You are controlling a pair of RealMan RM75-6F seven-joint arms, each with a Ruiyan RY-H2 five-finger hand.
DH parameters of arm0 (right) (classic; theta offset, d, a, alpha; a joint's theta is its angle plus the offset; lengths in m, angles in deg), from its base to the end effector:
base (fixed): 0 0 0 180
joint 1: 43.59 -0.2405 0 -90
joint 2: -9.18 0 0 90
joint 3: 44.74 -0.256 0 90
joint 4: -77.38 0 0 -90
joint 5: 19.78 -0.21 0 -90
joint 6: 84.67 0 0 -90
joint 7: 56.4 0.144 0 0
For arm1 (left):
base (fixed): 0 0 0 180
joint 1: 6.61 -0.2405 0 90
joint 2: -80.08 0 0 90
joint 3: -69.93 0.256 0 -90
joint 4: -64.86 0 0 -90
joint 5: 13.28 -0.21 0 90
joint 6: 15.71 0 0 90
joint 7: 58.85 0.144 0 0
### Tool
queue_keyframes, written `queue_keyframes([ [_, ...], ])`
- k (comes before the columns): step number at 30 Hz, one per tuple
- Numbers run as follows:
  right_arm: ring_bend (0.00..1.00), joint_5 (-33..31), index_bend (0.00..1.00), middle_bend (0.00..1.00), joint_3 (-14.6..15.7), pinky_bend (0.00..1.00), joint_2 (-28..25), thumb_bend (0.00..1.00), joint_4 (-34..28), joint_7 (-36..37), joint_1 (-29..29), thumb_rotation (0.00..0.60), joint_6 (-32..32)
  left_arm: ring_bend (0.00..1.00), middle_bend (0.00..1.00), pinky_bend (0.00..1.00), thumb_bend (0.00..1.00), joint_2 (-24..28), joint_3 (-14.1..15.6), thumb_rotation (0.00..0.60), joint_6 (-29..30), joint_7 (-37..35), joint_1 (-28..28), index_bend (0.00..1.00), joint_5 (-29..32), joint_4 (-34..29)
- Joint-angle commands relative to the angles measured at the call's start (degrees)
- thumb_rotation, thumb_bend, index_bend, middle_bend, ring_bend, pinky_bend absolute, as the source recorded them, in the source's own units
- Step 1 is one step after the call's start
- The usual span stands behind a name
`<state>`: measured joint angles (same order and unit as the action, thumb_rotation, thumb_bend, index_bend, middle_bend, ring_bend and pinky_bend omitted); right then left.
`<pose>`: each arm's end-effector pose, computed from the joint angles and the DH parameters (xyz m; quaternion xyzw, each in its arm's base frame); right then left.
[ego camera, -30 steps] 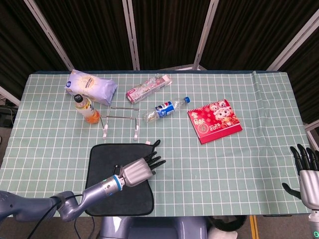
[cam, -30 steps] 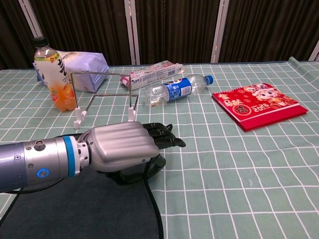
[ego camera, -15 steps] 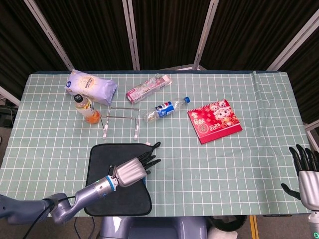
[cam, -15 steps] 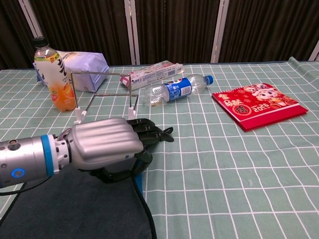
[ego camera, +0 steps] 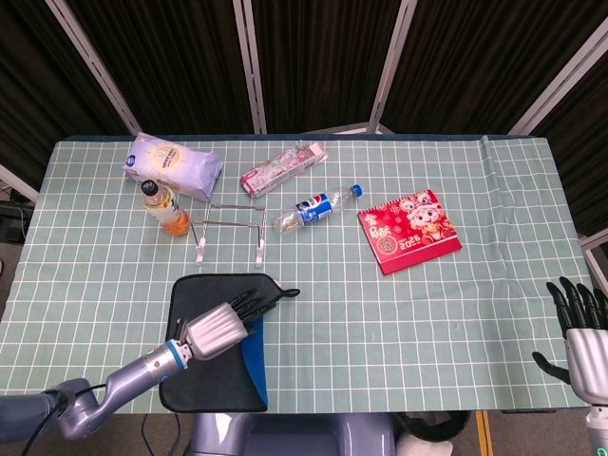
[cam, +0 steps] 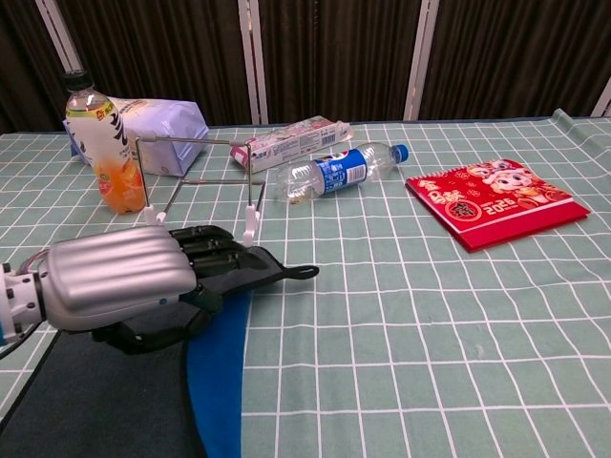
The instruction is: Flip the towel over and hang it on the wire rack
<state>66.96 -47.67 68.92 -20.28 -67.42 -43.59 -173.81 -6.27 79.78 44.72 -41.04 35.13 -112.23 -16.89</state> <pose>-0.3064 -0.1544 0.1834 0.6010 -0.3359 0.3330 0.6443 -0.1713 0.2518 -0.0392 -0.9000 -0.1224 -0.3257 0.2625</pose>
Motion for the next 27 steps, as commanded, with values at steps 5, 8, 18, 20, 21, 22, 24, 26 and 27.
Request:
queue_keyframes([
  [5, 0.00, 0.7, 0.03, 0.00, 0.2, 0.00, -0.1, 0.00, -0.2, 0.1, 0.2, 0.600, -0.4, 0.00, 0.00, 0.00, 0.55, 2.4, 2.8, 0.600, 4.3, -3.0, -3.3, 0.69, -2.7, 2.2],
  [8, 0.00, 1.1, 0.03, 0.00, 0.4, 0.00, -0.1, 0.00, -0.3, 0.1, 0.3, 0.600, -0.6, 0.00, 0.00, 0.00, 0.55, 2.9, 4.0, 0.600, 5.9, -3.8, -4.8, 0.69, -3.8, 3.7],
  [18, 0.00, 2.5, 0.03, 0.00, 0.8, 0.00, -0.2, 0.00, -0.7, 0.0, 0.6, 0.600, -1.3, 0.00, 0.00, 0.00, 0.55, 2.5, 5.5, 0.600, 9.9, -7.5, -9.3, 0.69, -5.0, 9.7],
  [20, 0.00, 2.9, 0.03, 0.00, 0.9, 0.00, -0.2, 0.00, -0.8, 0.1, 0.7, 0.600, -1.7, 0.00, 0.00, 0.00, 0.55, 2.7, 5.9, 0.600, 11.2, -9.1, -10.5, 0.69, -5.2, 10.8],
  [21, 0.00, 3.0, 0.03, 0.00, 0.9, 0.00, -0.3, 0.00, -0.8, 0.1, 0.8, 0.600, -1.9, 0.00, 0.00, 0.00, 0.55, 2.8, 6.0, 0.600, 11.7, -9.7, -10.9, 0.69, -5.3, 11.3],
  [22, 0.00, 3.2, 0.03, 0.00, 0.9, 0.00, -0.3, 0.00, -0.8, 0.2, 0.9, 0.600, -2.1, 0.00, 0.00, 0.00, 0.55, 2.9, 6.1, 0.600, 12.4, -10.4, -11.4, 0.69, -5.4, 12.1],
  [24, 0.00, 3.5, 0.03, 0.00, 1.0, 0.00, -0.3, 0.00, -0.8, 0.2, 1.0, 0.600, -2.3, 0.00, 0.00, 0.00, 0.55, 3.1, 6.0, 0.600, 13.3, -11.4, -12.0, 0.69, -5.5, 13.2],
  [26, 0.00, 3.7, 0.03, 0.00, 1.0, 0.00, -0.3, 0.00, -0.9, 0.2, 1.0, 0.600, -2.3, 0.00, 0.00, 0.00, 0.55, 3.2, 5.9, 0.600, 13.7, -12.0, -12.3, 0.69, -5.6, 14.0],
  [27, 0.00, 3.8, 0.03, 0.00, 1.1, 0.00, -0.3, 0.00, -0.9, 0.2, 1.0, 0.600, -2.3, 0.00, 0.00, 0.00, 0.55, 3.2, 5.8, 0.600, 13.9, -12.4, -12.4, 0.70, -5.8, 14.5],
])
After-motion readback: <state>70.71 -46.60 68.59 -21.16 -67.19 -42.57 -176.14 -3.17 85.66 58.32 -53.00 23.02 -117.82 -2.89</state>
